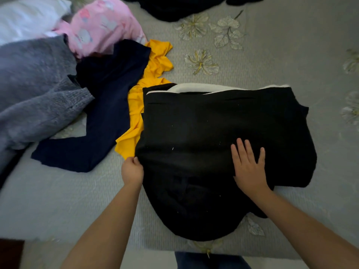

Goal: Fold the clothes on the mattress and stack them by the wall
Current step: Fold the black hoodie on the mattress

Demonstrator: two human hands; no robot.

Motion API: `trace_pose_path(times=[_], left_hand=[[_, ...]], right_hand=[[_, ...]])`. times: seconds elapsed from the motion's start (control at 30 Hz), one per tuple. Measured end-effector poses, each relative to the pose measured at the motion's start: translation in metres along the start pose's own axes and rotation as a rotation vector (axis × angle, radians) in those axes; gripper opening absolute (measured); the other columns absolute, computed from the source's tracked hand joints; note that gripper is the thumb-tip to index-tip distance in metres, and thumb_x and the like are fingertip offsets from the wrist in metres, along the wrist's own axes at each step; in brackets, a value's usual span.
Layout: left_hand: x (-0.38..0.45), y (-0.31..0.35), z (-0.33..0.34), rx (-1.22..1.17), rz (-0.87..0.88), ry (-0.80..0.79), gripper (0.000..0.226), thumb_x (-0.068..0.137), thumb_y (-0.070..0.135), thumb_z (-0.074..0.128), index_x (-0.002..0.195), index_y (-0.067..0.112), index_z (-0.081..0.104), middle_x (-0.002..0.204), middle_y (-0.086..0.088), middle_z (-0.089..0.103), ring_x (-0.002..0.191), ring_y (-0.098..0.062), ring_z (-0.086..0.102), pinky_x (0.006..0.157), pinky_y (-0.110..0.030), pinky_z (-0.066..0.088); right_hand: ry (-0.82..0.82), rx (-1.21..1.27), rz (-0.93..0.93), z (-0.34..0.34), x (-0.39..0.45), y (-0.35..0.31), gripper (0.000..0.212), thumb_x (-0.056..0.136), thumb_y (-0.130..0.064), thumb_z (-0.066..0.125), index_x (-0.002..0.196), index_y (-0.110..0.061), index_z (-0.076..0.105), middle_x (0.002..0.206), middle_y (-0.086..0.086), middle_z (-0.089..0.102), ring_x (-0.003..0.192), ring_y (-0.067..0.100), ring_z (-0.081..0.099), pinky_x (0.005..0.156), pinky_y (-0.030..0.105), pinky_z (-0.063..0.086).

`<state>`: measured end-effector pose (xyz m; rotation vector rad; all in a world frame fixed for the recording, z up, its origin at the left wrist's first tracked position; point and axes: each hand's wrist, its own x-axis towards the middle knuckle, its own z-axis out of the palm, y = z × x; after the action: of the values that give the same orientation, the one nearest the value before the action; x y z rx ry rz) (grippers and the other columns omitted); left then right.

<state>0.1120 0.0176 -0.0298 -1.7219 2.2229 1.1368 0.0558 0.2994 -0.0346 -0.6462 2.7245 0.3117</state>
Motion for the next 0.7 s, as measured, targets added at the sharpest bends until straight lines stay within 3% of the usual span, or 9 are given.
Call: trace_pose_path(times=[0.07, 0.13, 0.2, 0.3, 0.43, 0.5, 0.57, 0.63, 0.7], left_hand=[[-0.002, 0.004, 0.0, 0.151, 0.177, 0.019, 0.022, 0.091, 0.001, 0.04, 0.106, -0.007, 0.054, 0.106, -0.025, 0.053, 0.102, -0.039, 0.05, 0.079, -0.041, 0.039], [-0.007, 0.006, -0.005, 0.213, 0.35, 0.062, 0.036, 0.087, -0.002, 0.043, 0.122, -0.005, 0.047, 0.118, -0.024, 0.051, 0.111, -0.037, 0.047, 0.09, -0.043, 0.038], [-0.012, 0.01, -0.009, 0.191, 0.51, 0.034, 0.035, 0.088, 0.002, 0.047, 0.123, -0.003, 0.049, 0.116, -0.021, 0.054, 0.109, -0.034, 0.048, 0.091, -0.042, 0.038], [-0.021, 0.029, -0.009, 0.184, 0.558, -0.066, 0.037, 0.093, 0.018, 0.048, 0.125, 0.0, 0.05, 0.121, -0.018, 0.056, 0.112, -0.03, 0.05, 0.094, -0.04, 0.041], [-0.049, 0.061, -0.001, 0.212, 0.698, -0.093, 0.035, 0.089, 0.022, 0.056, 0.117, 0.001, 0.054, 0.112, -0.016, 0.059, 0.102, -0.027, 0.055, 0.078, -0.028, 0.039], [-0.075, 0.075, 0.005, 0.099, 0.882, -0.034, 0.038, 0.083, 0.016, 0.062, 0.113, -0.005, 0.052, 0.107, -0.022, 0.055, 0.094, -0.026, 0.053, 0.077, -0.031, 0.039], [-0.099, 0.09, 0.022, 0.107, 1.04, -0.007, 0.04, 0.078, 0.015, 0.064, 0.108, -0.008, 0.052, 0.104, -0.026, 0.054, 0.092, -0.029, 0.051, 0.077, -0.037, 0.042], [-0.118, 0.1, 0.048, 0.306, 1.12, -0.126, 0.041, 0.079, 0.017, 0.067, 0.111, -0.005, 0.054, 0.11, -0.024, 0.055, 0.101, -0.036, 0.053, 0.086, -0.043, 0.043], [-0.133, 0.102, 0.077, 0.53, 1.126, -0.282, 0.051, 0.081, 0.031, 0.065, 0.12, 0.002, 0.052, 0.121, -0.019, 0.052, 0.112, -0.034, 0.048, 0.094, -0.041, 0.039]], right_hand=[[0.074, 0.013, -0.035, -0.004, 0.002, -0.004, 0.106, 0.031, -0.026, 0.093, 0.126, -0.003, 0.052, 0.132, 0.025, 0.05, 0.119, 0.04, 0.05, 0.091, 0.067, 0.031], [0.135, -0.001, -0.067, -0.007, 0.005, -0.005, 0.094, 0.024, -0.013, 0.092, 0.113, 0.0, 0.063, 0.119, 0.024, 0.06, 0.109, 0.039, 0.059, 0.083, 0.067, 0.039], [0.217, 0.01, -0.107, -0.01, 0.007, 0.0, 0.081, 0.027, -0.003, 0.089, 0.105, 0.001, 0.067, 0.111, 0.022, 0.065, 0.102, 0.037, 0.063, 0.08, 0.065, 0.042], [0.36, -0.022, -0.201, -0.02, 0.004, 0.022, 0.069, 0.033, 0.002, 0.086, 0.1, 0.0, 0.069, 0.106, 0.018, 0.068, 0.099, 0.036, 0.064, 0.085, 0.065, 0.038], [0.502, -0.056, -0.314, -0.044, -0.005, 0.097, 0.043, 0.067, -0.002, 0.054, 0.108, -0.003, 0.067, 0.112, 0.015, 0.066, 0.105, 0.042, 0.059, 0.111, 0.055, 0.009], [0.401, -0.142, -0.341, -0.051, -0.017, 0.139, 0.058, 0.051, 0.005, 0.074, 0.108, -0.007, 0.068, 0.113, 0.014, 0.066, 0.104, 0.045, 0.058, 0.099, 0.067, 0.024], [0.152, -0.234, -0.294, -0.052, -0.036, 0.18, 0.084, 0.043, 0.01, 0.081, 0.12, -0.017, 0.061, 0.125, 0.012, 0.06, 0.114, 0.045, 0.052, 0.089, 0.071, 0.029], [-0.149, -0.29, -0.133, -0.044, -0.057, 0.221, 0.087, 0.075, 0.005, 0.062, 0.14, -0.038, 0.023, 0.152, 0.004, 0.024, 0.139, 0.037, 0.019, 0.108, 0.062, 0.011], [-0.382, -0.354, 0.084, -0.035, -0.073, 0.258, 0.078, 0.091, -0.005, 0.04, 0.139, -0.049, -0.004, 0.156, -0.003, -0.011, 0.142, 0.029, -0.011, 0.111, 0.054, -0.004]])
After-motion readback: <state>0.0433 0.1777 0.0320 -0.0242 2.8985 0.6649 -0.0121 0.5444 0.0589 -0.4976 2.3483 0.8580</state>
